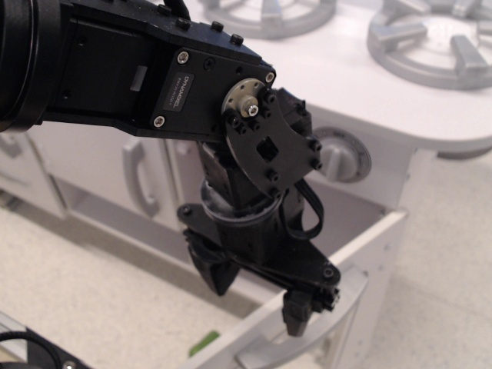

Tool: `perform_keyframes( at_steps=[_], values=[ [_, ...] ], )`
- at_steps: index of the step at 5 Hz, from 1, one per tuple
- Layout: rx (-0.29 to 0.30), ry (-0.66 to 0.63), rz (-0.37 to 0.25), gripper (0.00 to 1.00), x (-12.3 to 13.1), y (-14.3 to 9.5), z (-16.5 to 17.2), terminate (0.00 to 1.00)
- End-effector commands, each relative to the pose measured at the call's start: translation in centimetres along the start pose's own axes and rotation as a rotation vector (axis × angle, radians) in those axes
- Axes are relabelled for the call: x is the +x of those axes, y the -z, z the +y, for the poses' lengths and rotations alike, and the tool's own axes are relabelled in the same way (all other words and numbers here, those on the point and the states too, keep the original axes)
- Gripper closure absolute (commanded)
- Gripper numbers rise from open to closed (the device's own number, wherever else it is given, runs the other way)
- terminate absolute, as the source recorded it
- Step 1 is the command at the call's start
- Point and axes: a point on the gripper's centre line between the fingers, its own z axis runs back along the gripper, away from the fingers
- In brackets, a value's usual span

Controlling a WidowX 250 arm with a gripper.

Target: Close oven

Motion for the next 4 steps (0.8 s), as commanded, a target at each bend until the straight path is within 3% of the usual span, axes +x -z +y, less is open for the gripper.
perform_keyframes(
  at_steps=[1, 2, 4],
  values=[
    [0.000, 0.000, 0.000, 0.00, 0.0, 0.0, 0.0, 0.00],
    [0.022, -0.019, -0.016, 0.00, -0.9, 0.6, -0.6, 0.00],
    [0.074, 0.198, -0.064, 0.00, -0.8, 2.7, 2.2, 0.00]
  ],
)
